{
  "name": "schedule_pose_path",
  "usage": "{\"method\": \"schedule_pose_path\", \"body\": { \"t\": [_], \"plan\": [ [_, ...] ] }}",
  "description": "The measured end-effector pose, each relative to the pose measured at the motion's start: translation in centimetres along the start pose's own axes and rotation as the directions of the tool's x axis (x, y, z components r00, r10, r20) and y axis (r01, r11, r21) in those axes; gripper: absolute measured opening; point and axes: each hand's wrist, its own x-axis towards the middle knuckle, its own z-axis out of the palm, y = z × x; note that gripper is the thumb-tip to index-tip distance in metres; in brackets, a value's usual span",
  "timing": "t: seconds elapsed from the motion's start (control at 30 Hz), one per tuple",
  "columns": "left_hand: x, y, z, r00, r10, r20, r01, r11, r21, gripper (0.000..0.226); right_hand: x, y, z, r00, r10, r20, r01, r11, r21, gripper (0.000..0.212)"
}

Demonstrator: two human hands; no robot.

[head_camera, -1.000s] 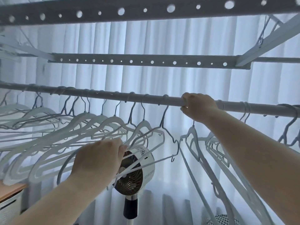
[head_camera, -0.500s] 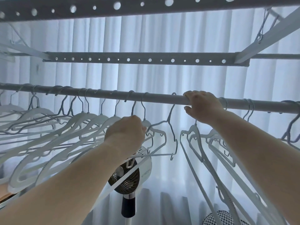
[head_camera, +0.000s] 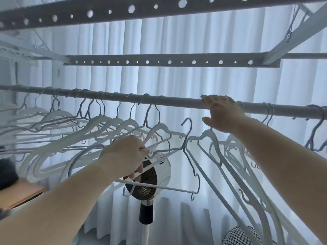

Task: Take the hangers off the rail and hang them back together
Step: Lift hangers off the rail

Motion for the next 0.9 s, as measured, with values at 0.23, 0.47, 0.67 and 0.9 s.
{"method": "schedule_pose_path", "body": {
  "t": [0.23, 0.47, 0.67, 0.9],
  "plan": [
    [-6.4, -1.5, -1.4, 0.990, -0.084, -0.114, 0.074, 0.993, -0.090, 0.028, -2.5, -0.9, -0.2, 0.955, -0.285, -0.080, 0.291, 0.952, 0.092, 0.059],
    [-13.3, -2.2, -2.4, 0.968, -0.130, -0.217, 0.112, 0.989, -0.093, 0.029, -6.1, -3.4, -1.2, 0.914, -0.405, -0.039, 0.404, 0.895, 0.190, 0.050],
    [-19.1, -2.9, -4.0, 0.978, -0.036, -0.207, 0.010, 0.992, -0.128, 0.027, -9.5, -4.6, -3.3, 0.918, -0.397, -0.011, 0.367, 0.837, 0.405, 0.032],
    [-26.1, -6.8, -6.8, 0.966, -0.142, -0.214, 0.106, 0.979, -0.172, 0.023, -14.2, -8.7, -5.3, 0.848, -0.486, 0.213, 0.314, 0.783, 0.537, 0.023]
  ]
}}
